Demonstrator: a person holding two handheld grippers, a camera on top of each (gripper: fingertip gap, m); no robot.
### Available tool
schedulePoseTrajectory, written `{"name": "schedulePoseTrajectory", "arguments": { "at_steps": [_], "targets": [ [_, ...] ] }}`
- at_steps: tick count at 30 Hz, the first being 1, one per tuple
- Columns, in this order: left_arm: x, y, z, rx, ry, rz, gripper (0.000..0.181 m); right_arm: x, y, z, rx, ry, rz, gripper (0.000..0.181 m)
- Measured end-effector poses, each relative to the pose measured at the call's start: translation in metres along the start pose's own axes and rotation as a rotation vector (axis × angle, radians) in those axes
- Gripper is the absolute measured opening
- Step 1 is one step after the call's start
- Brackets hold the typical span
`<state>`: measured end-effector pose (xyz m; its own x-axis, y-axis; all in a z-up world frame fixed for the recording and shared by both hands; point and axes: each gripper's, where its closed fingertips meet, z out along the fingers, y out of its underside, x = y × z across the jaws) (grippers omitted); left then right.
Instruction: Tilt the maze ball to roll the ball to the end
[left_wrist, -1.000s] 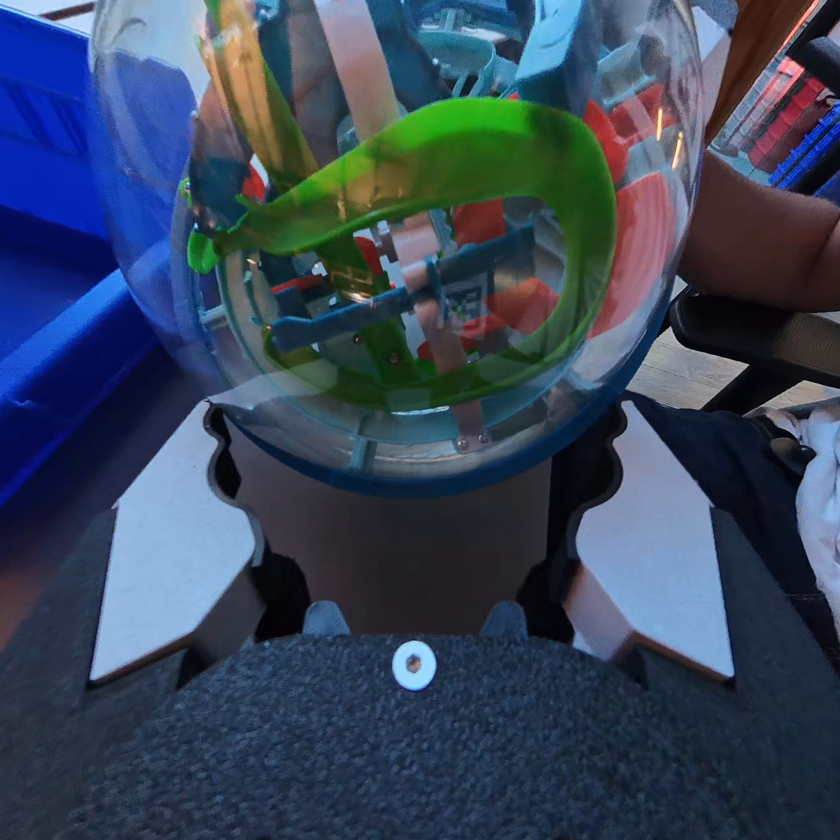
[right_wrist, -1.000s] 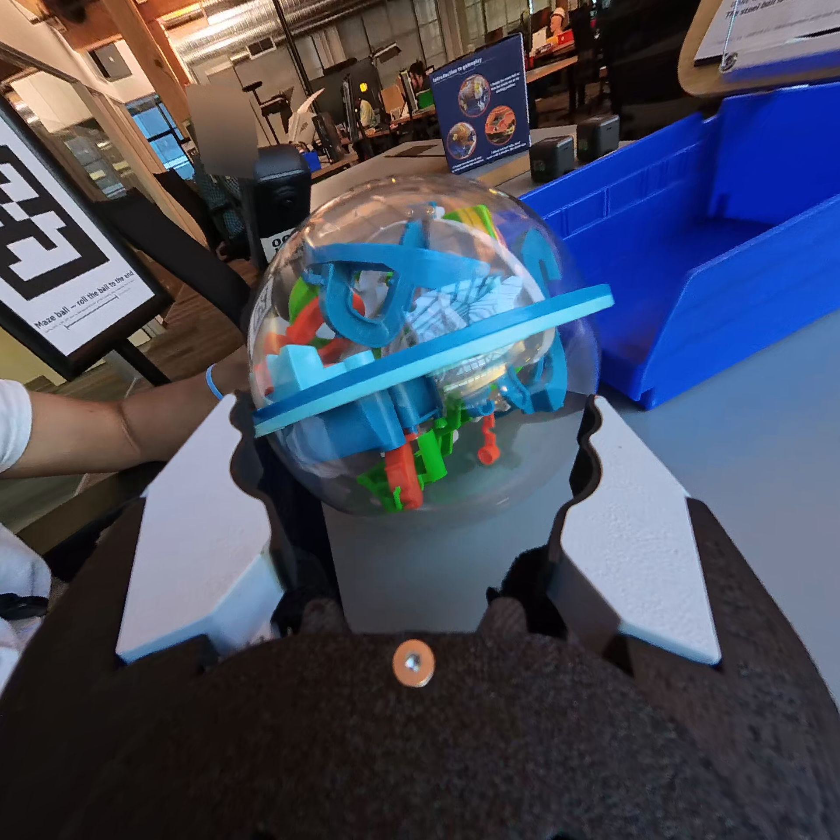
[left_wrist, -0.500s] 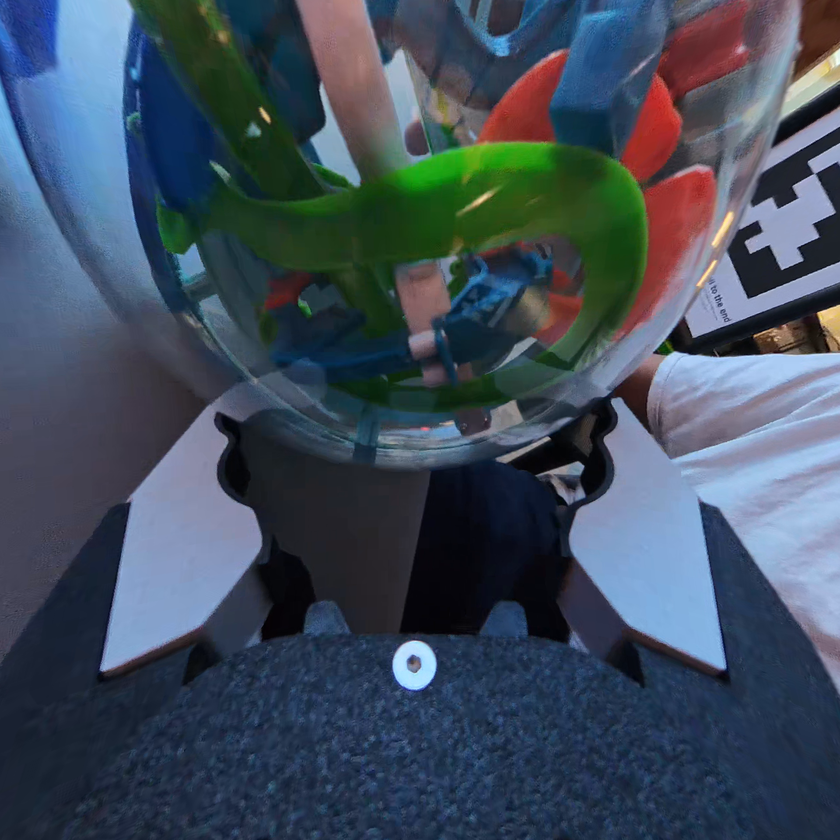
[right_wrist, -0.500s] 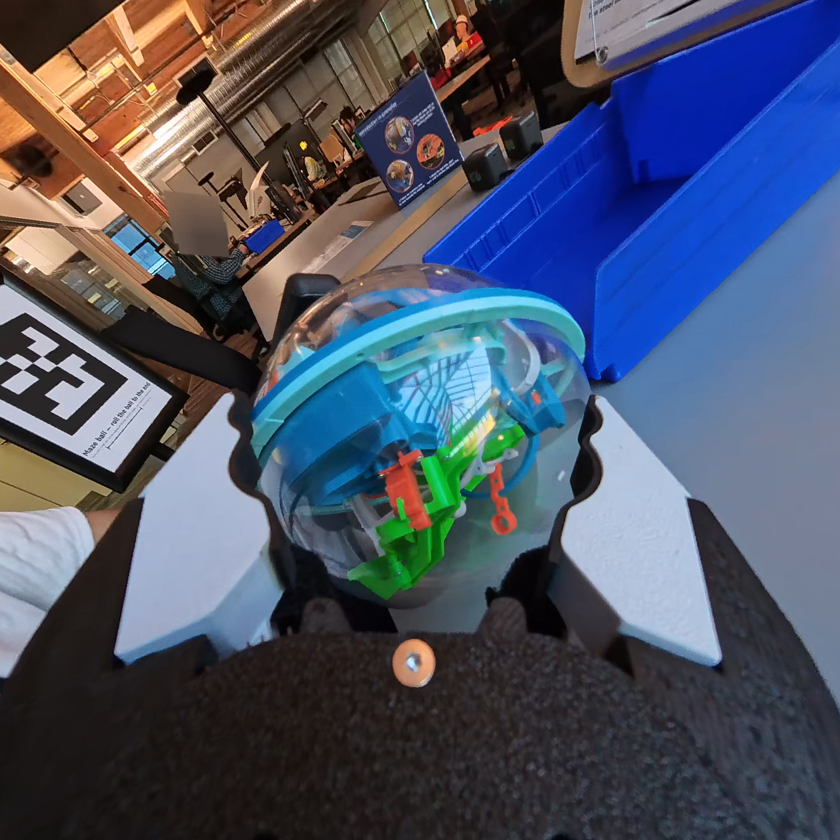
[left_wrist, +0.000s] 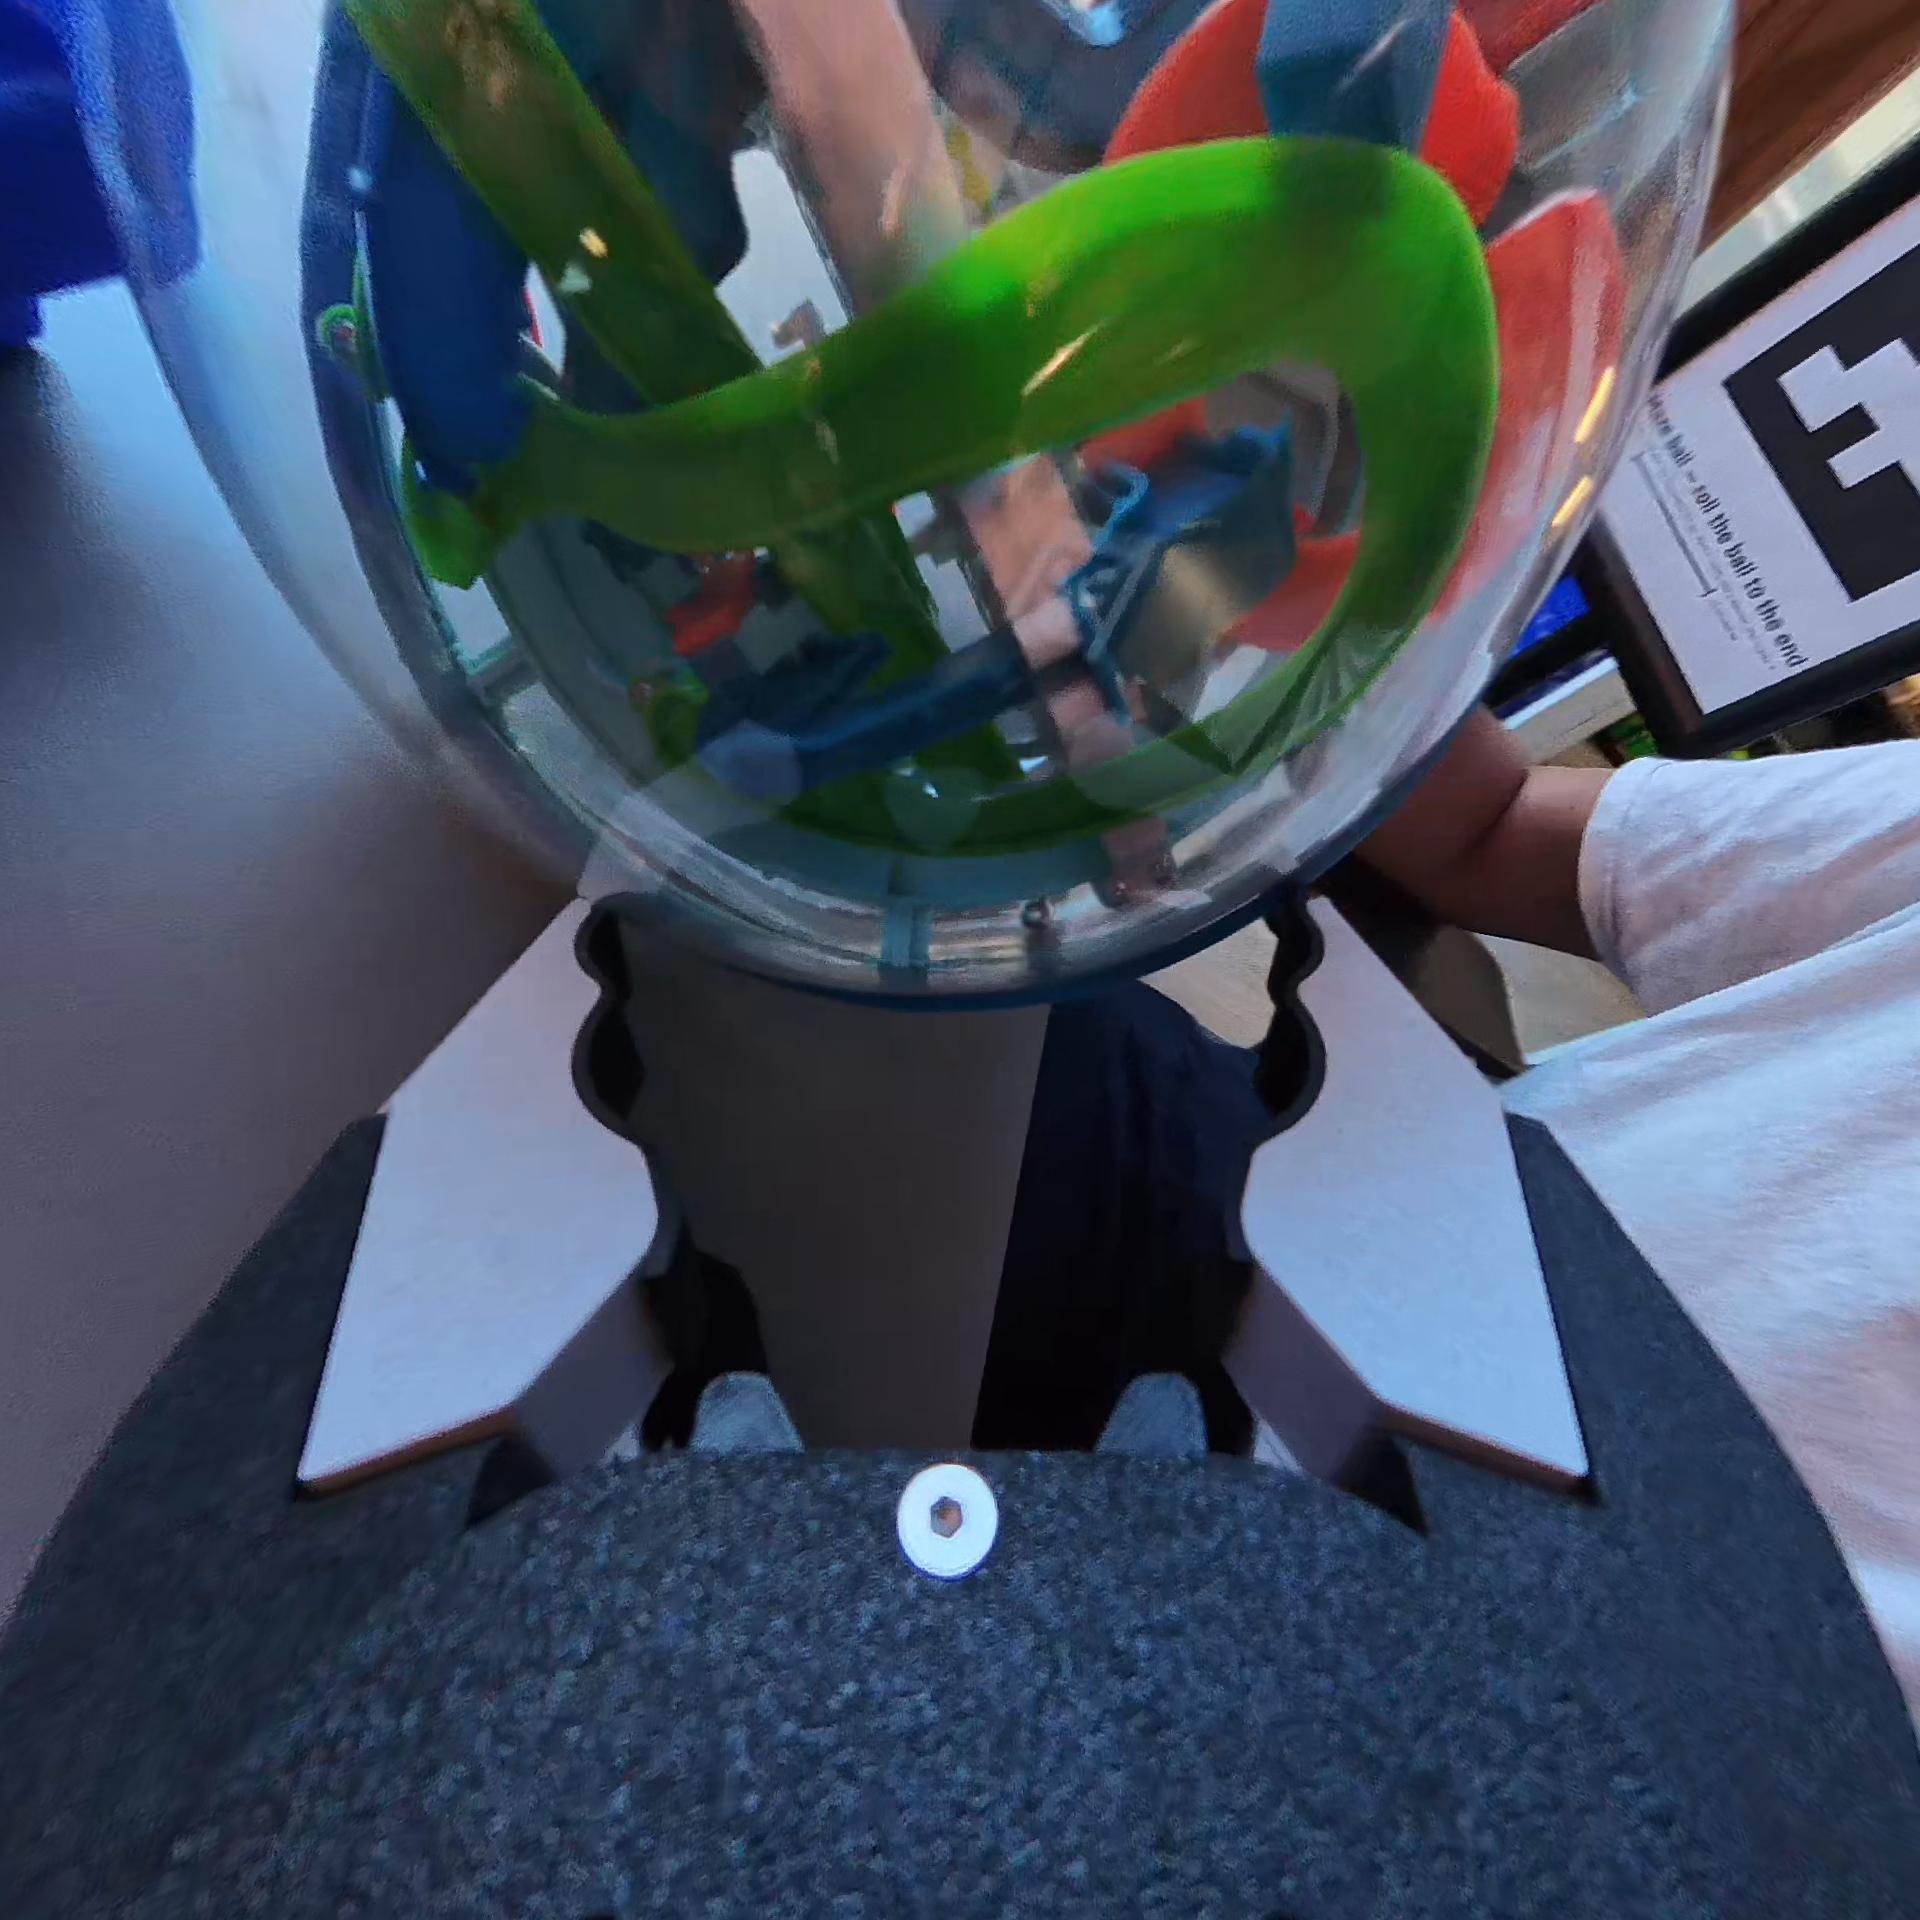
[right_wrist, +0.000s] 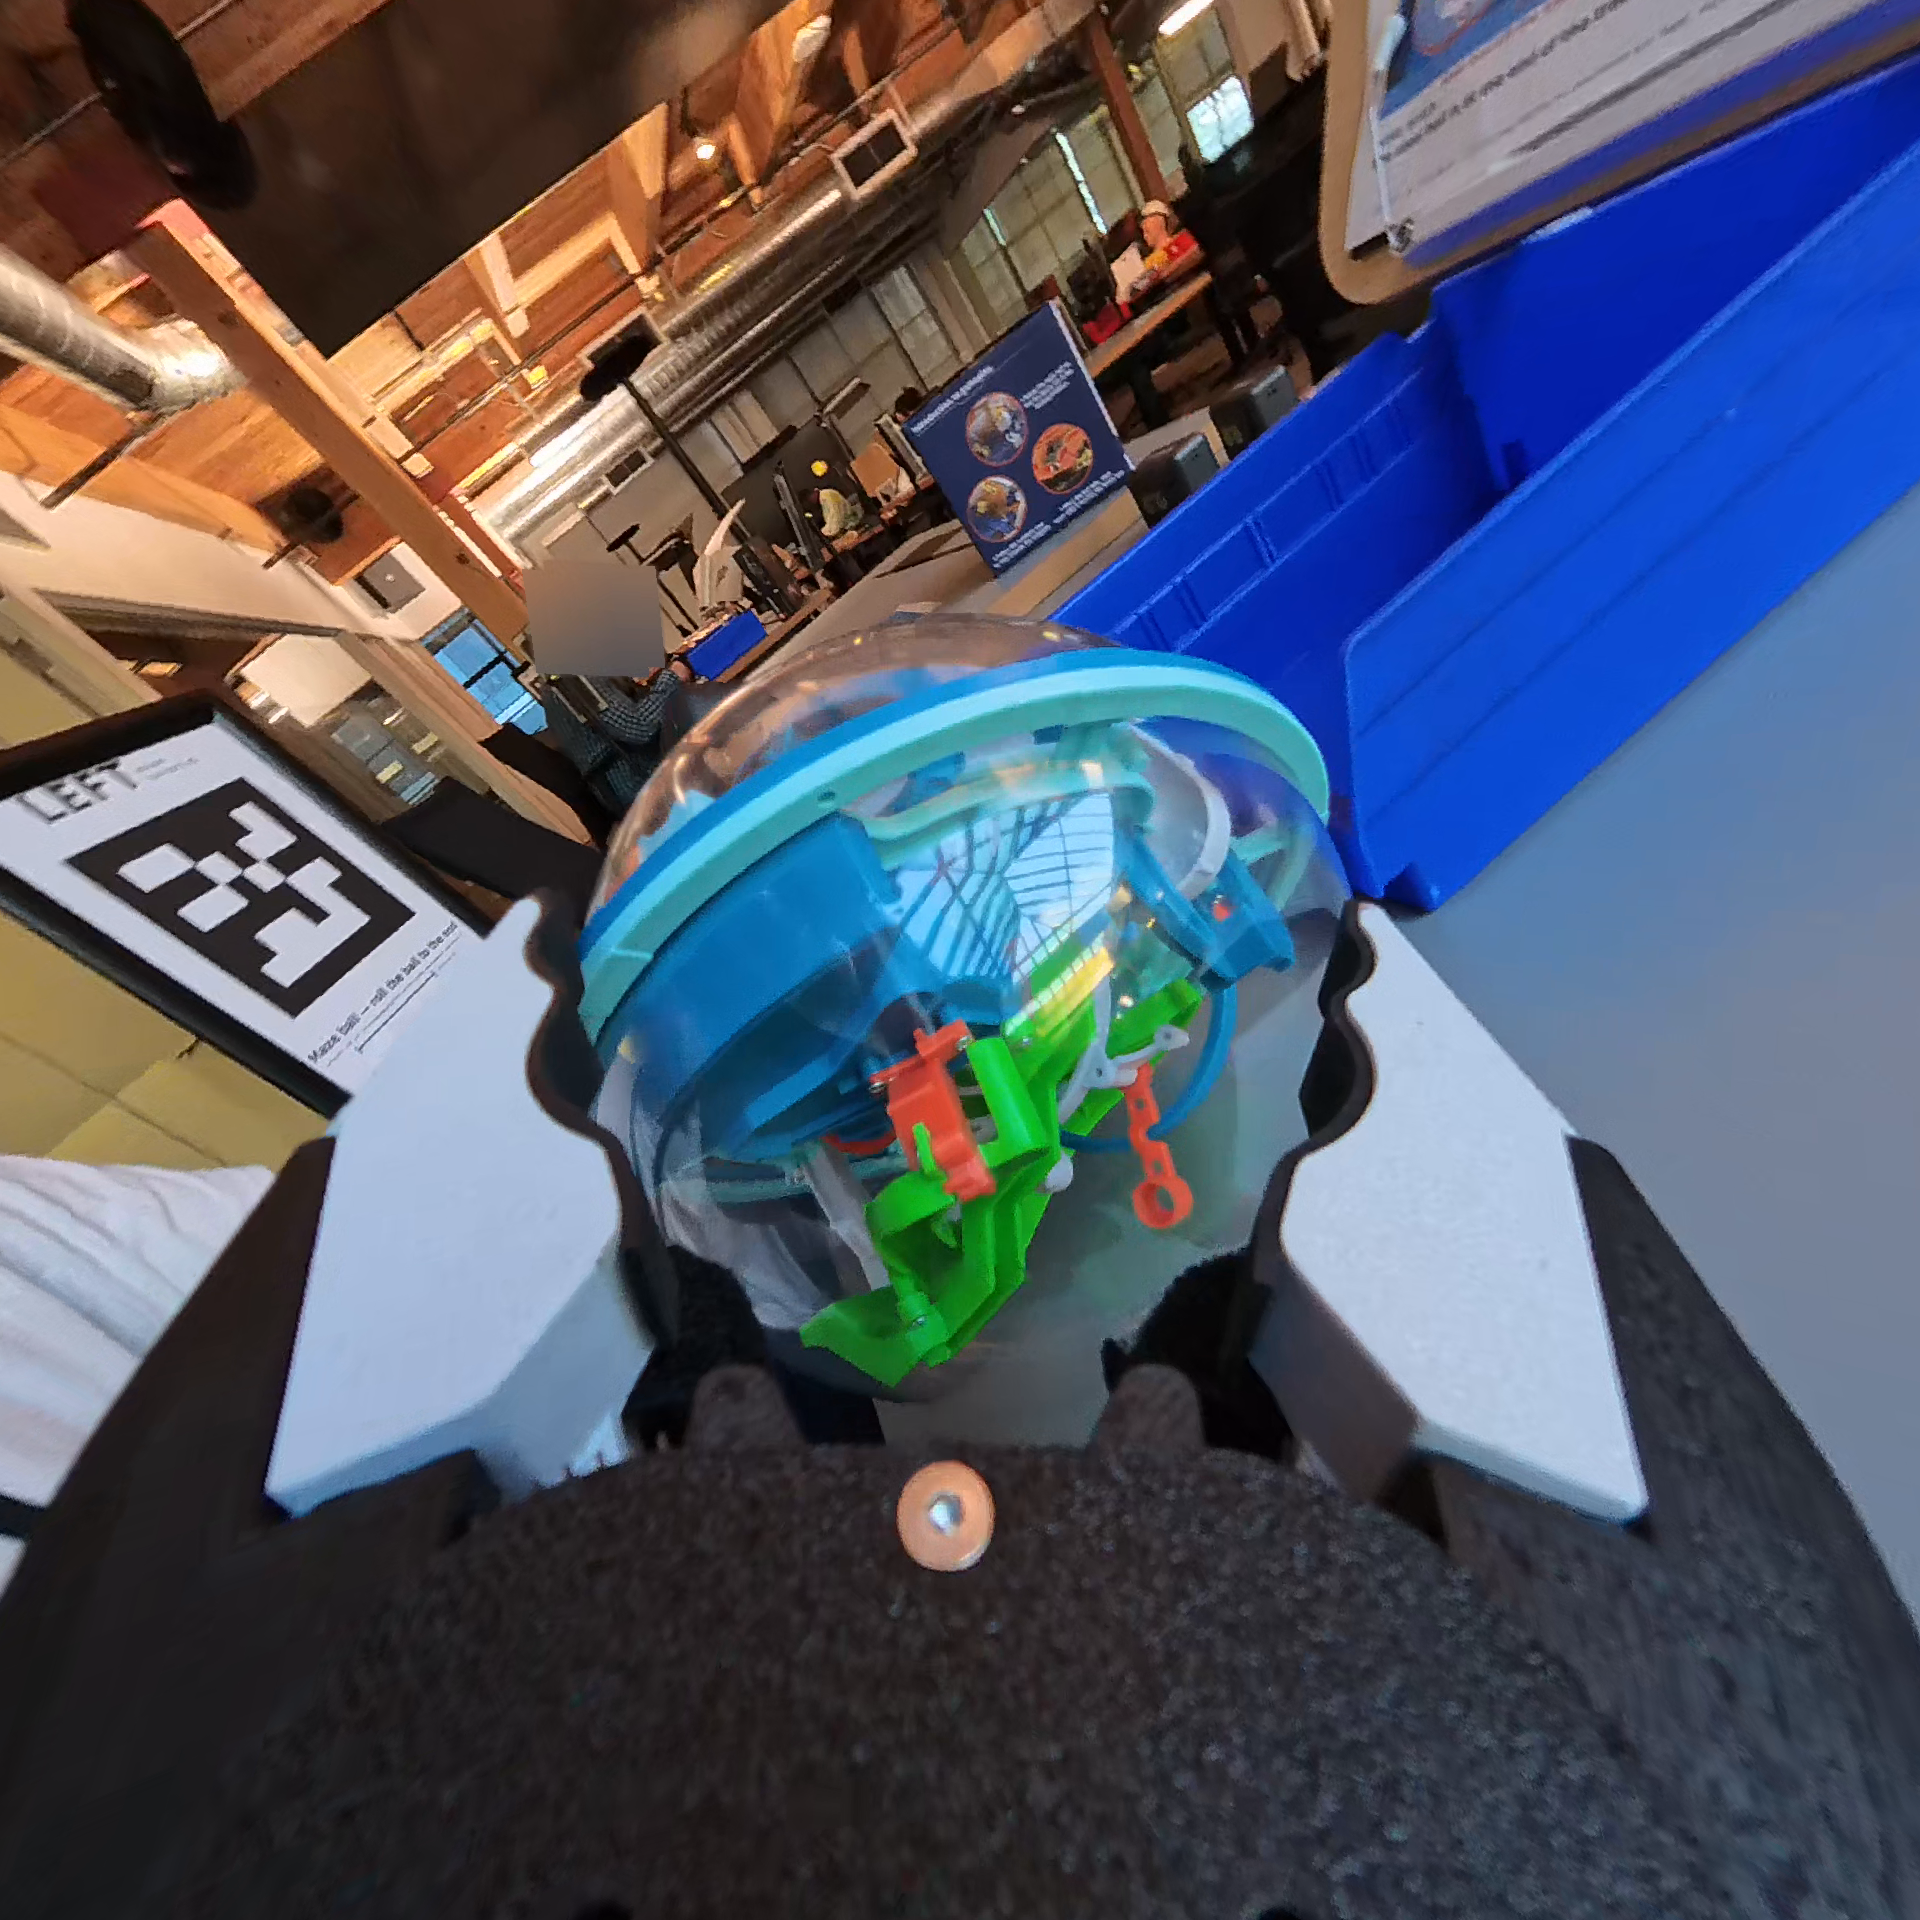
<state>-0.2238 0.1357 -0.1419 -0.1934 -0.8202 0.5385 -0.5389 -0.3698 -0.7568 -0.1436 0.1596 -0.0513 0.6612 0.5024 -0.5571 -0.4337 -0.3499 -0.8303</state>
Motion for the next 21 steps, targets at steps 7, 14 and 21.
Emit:
{"name": "schedulePoseTrajectory", "arguments": {
  "at_steps": [7,14,21],
  "targets": [
    [0.001,-0.018,-0.021,0.017,-0.267,0.454,0.12,-0.029,0.009,-0.017,-0.027,-0.138,-0.343,0.138],
    [0.042,-0.07,-0.068,-0.042,-0.68,1.017,0.12,-0.087,-0.011,-0.022,0.089,-0.169,-0.823,0.146],
    [0.117,-0.129,-0.13,-0.063,-1.052,1.431,0.12,-0.166,-0.052,-0.025,0.201,-0.131,-1.273,0.145]
  ]
}}
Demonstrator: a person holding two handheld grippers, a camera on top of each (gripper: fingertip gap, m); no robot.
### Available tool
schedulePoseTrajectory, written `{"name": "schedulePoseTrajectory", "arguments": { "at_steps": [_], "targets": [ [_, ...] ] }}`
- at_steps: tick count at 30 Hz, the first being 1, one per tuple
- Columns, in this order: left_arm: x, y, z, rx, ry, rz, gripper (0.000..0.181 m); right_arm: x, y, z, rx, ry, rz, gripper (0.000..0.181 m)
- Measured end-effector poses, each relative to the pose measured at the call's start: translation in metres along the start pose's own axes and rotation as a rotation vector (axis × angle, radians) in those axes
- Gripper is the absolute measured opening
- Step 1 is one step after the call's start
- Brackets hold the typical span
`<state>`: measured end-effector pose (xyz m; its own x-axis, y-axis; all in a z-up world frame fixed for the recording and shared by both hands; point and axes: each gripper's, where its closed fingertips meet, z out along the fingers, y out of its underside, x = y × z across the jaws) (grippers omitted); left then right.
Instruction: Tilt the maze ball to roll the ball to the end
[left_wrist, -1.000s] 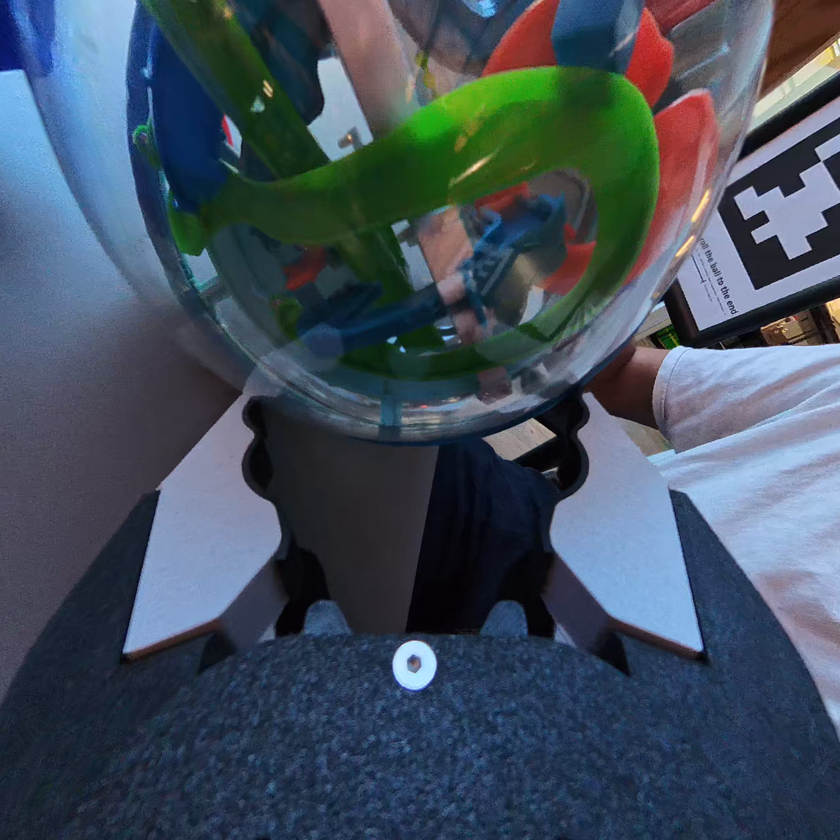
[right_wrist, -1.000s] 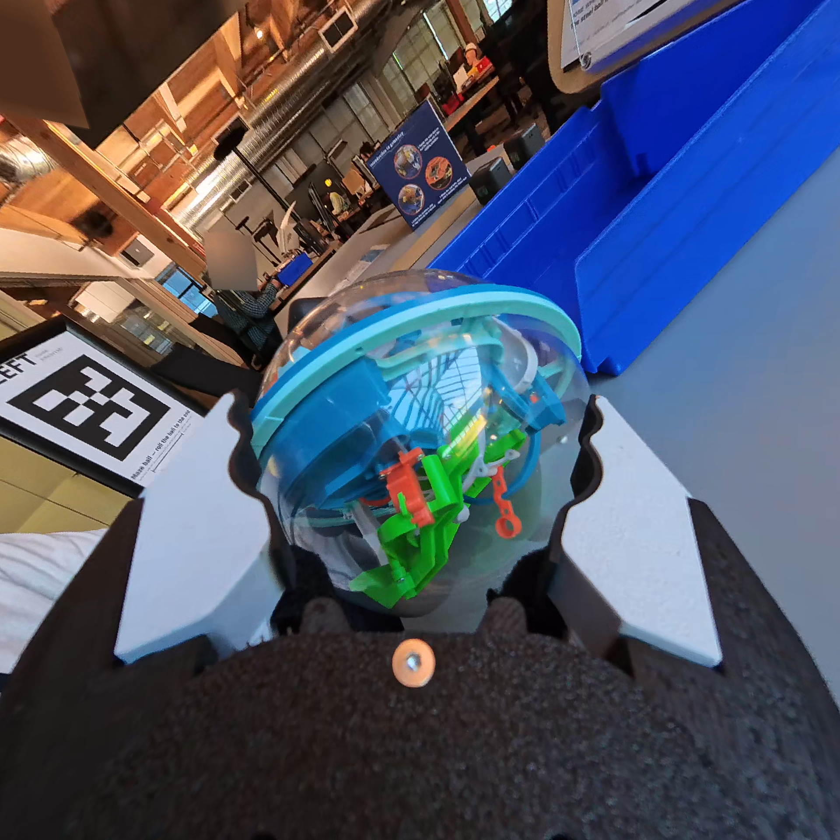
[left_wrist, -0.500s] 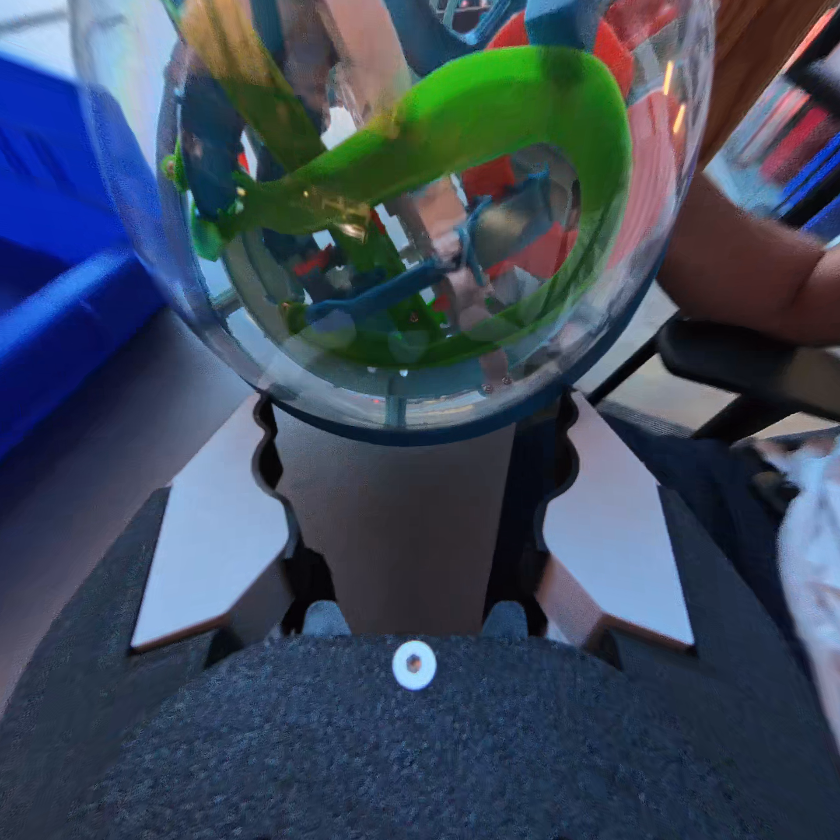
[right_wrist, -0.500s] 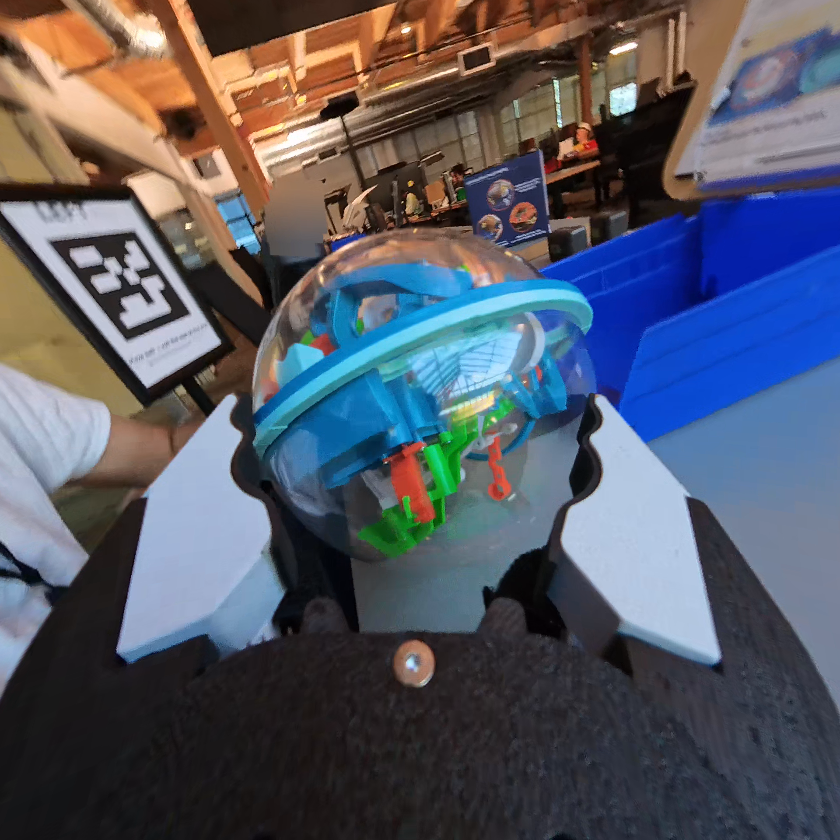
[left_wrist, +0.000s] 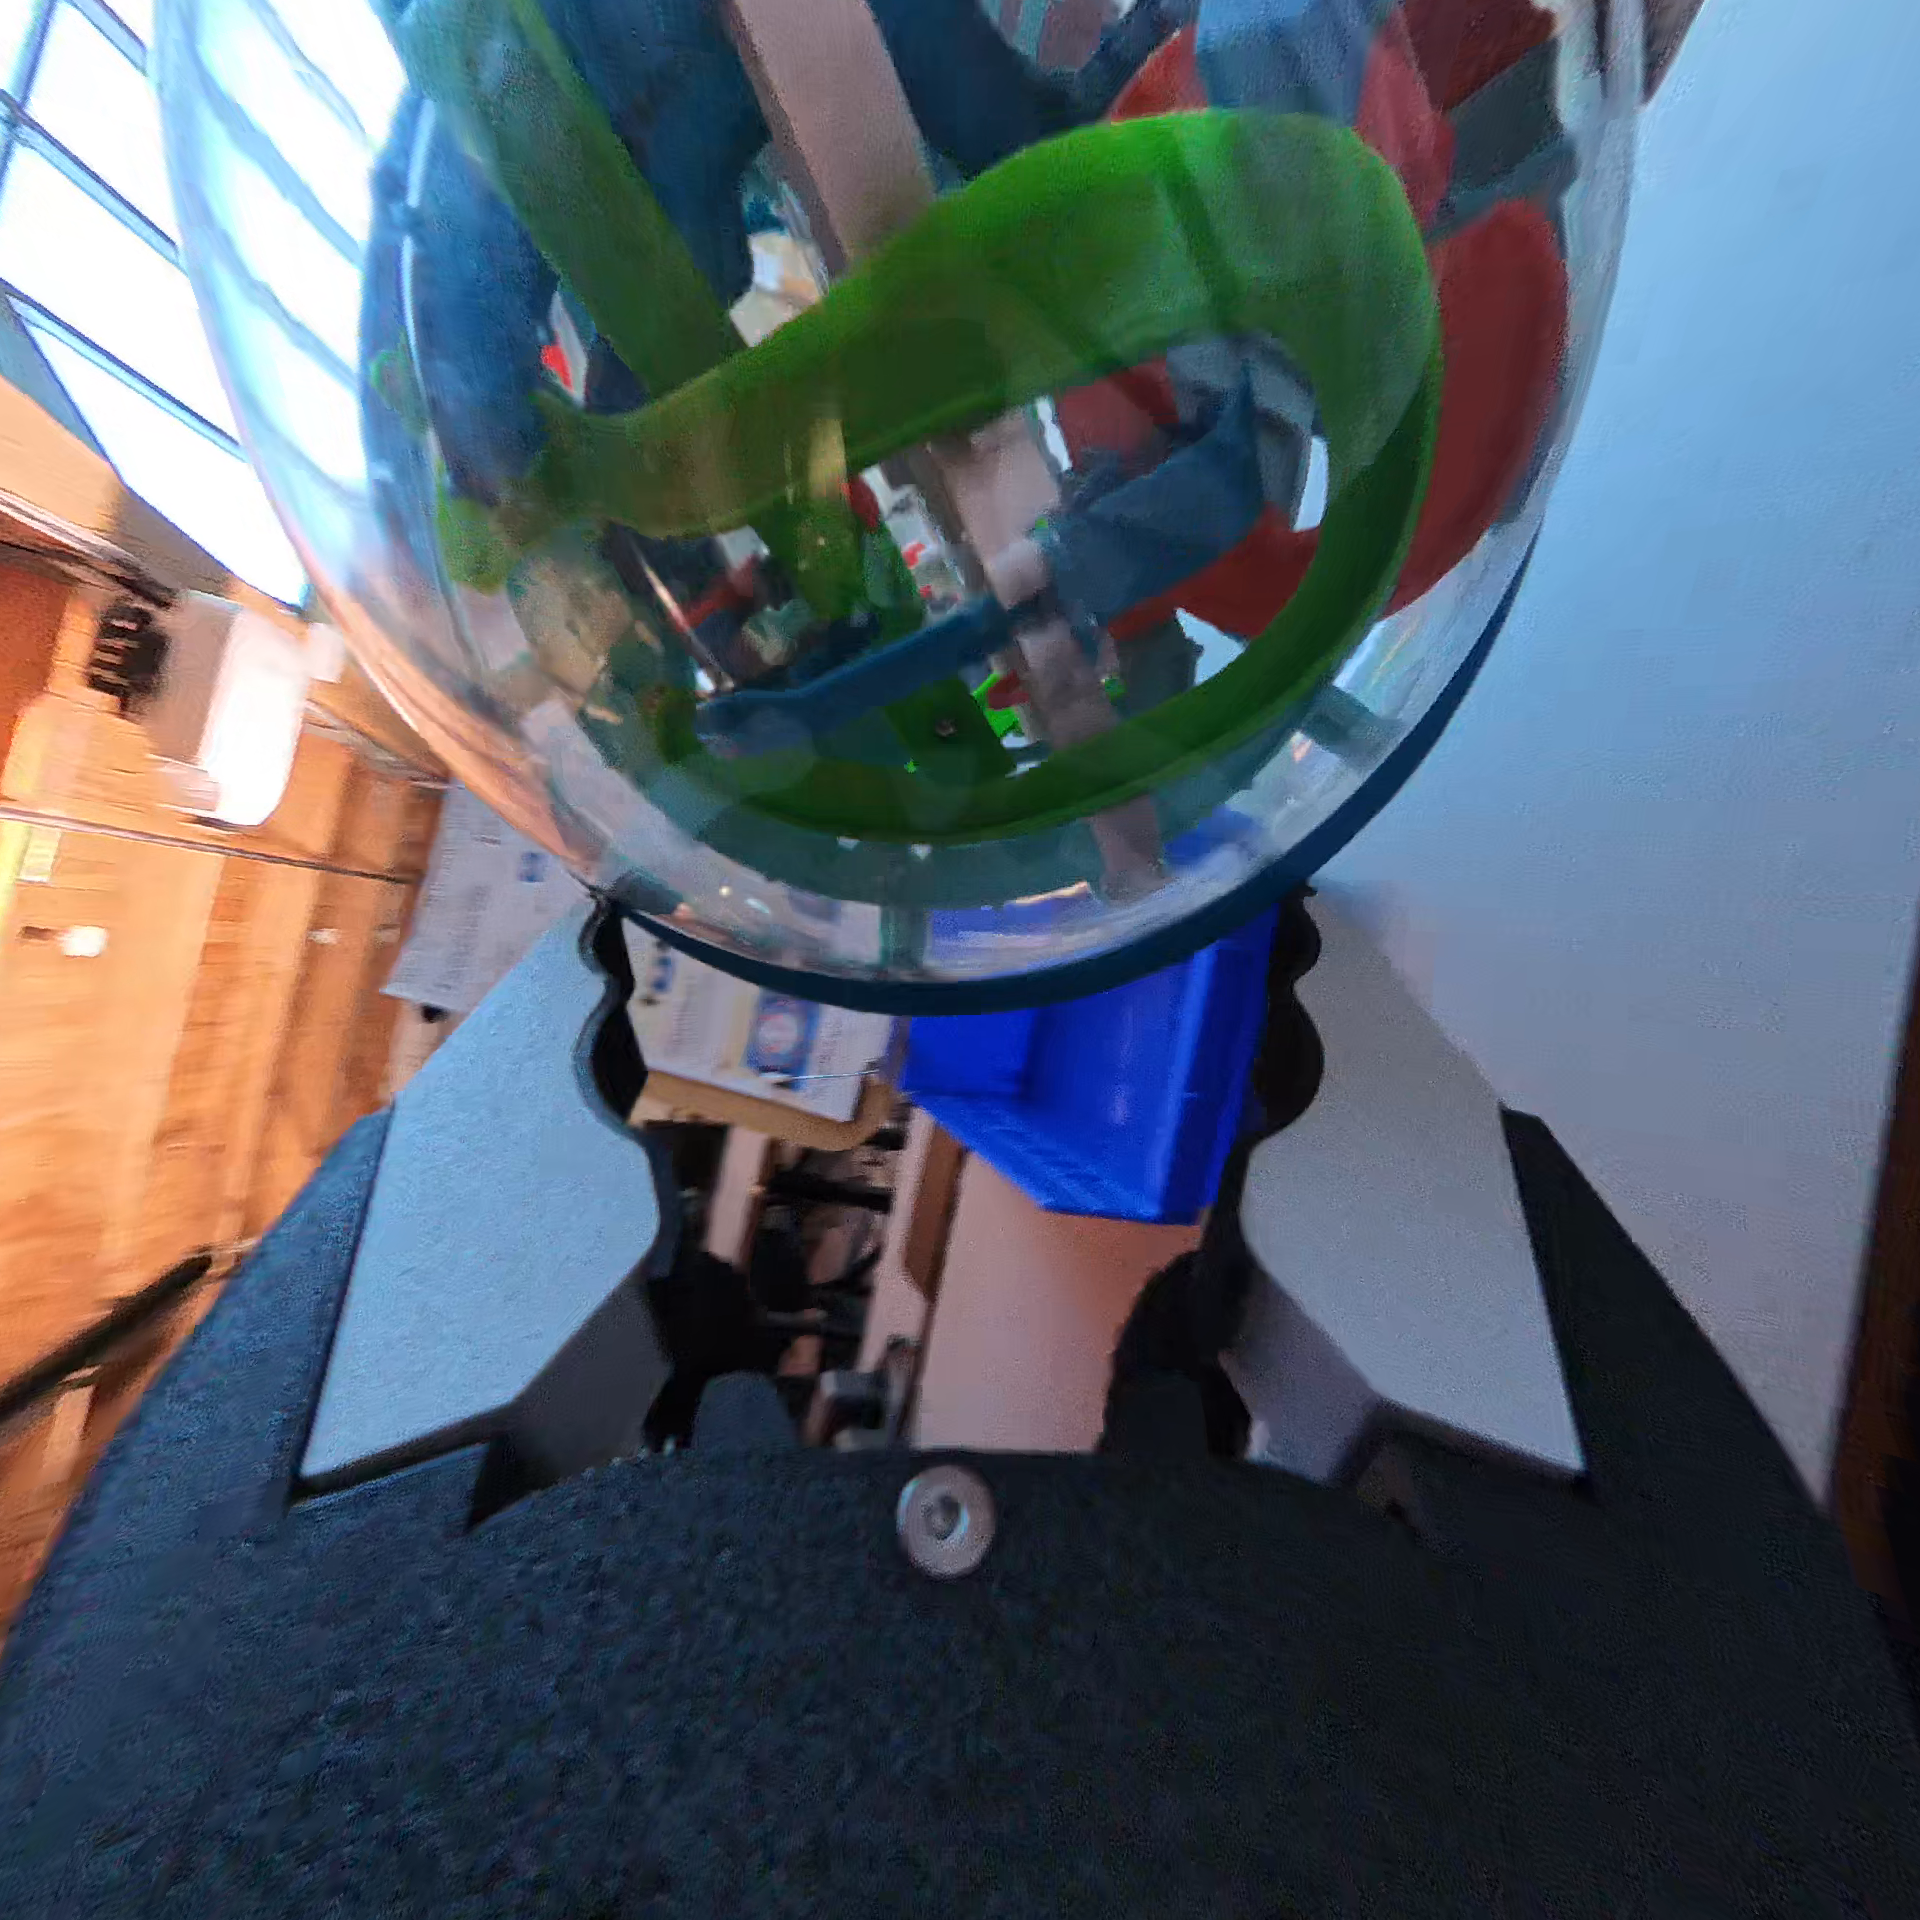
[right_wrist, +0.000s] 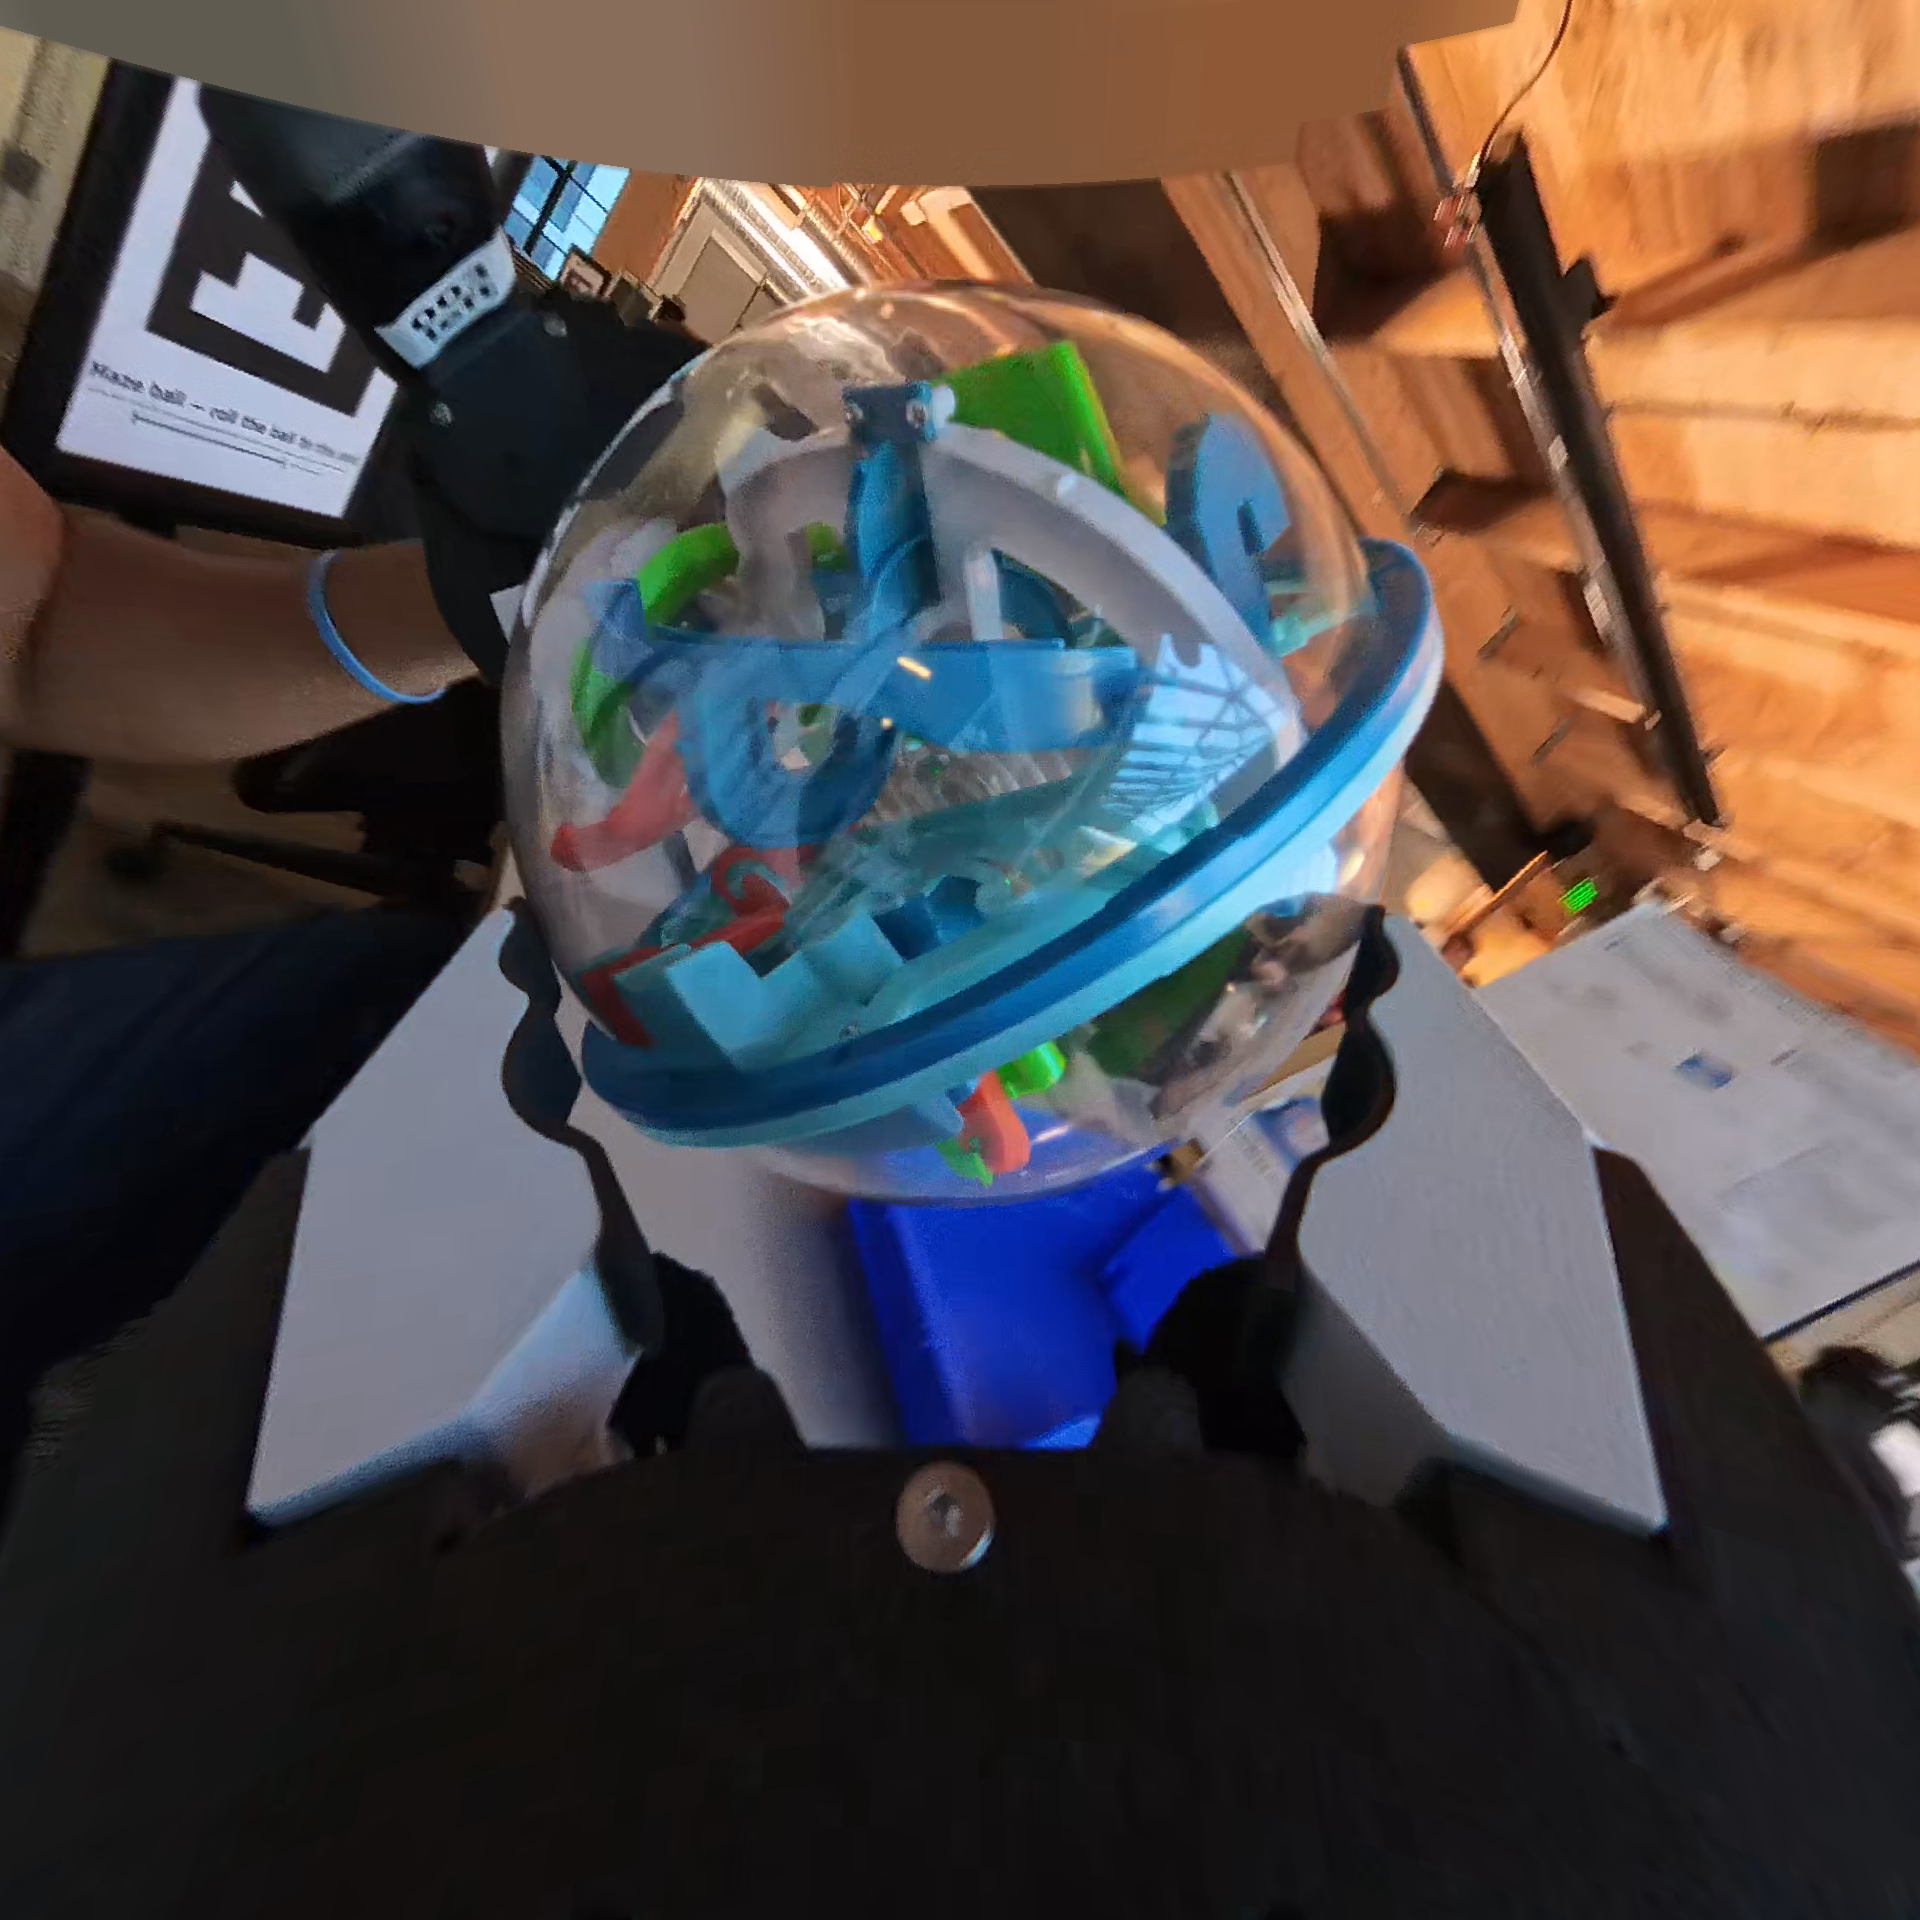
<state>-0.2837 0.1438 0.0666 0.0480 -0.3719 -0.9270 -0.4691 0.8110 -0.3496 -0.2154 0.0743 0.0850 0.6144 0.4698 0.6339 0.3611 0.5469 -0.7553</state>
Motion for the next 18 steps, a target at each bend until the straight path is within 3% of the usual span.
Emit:
{"name": "schedulePoseTrajectory", "arguments": {
  "at_steps": [8,13,18],
  "targets": [
    [-0.057,-0.044,-0.064,-0.064,-0.288,0.315,0.119,-0.005,-0.071,0.004,0.081,0.089,-0.313,0.145],
    [-0.081,-0.066,-0.102,-0.089,-0.463,0.423,0.117,-0.012,-0.114,0.006,0.092,0.158,-0.487,0.145],
    [-0.089,-0.092,-0.141,0.003,-0.613,0.445,0.117,-0.031,-0.163,0.001,0.099,0.169,-0.669,0.144]
  ]
}}
